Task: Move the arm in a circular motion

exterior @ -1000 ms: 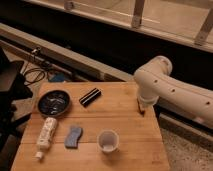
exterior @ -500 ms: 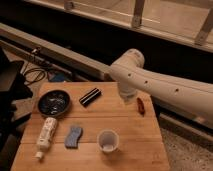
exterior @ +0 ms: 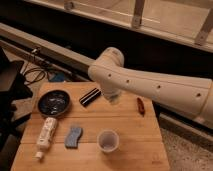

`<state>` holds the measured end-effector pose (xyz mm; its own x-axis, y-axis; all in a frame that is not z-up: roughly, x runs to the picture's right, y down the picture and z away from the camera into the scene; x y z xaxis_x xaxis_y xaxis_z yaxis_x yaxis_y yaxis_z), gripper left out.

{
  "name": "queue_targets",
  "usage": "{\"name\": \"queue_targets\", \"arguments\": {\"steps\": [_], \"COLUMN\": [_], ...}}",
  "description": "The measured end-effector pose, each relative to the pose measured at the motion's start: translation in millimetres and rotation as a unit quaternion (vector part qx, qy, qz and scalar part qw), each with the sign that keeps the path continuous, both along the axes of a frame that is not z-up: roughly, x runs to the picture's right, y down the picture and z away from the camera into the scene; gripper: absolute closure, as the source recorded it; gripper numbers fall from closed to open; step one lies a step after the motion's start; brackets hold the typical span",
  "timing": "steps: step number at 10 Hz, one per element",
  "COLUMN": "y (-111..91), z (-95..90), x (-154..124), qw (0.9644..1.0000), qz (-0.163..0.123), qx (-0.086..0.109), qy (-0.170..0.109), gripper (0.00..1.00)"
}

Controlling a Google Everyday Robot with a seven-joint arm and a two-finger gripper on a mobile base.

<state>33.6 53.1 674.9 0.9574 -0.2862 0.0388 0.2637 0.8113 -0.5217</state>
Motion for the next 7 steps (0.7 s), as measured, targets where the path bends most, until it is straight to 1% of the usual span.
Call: {"name": "queue_targets", "arguments": {"steps": [3,4,6,7], "y": [-17,-20,-23,-25], "z": [-9.0,-8.5,-7.9,-12.0], "x": [21,24,22,24], "qw": [0.9999,0.9998,0.9996,0.9993], "qz": [0.009,0.014,0.022,0.027], "qx": [0.013,0.015,0.019,0.026], "qy": [0.002,0.003,0.005,0.004], "gripper": [1.00,1.00,1.00,1.00]}}
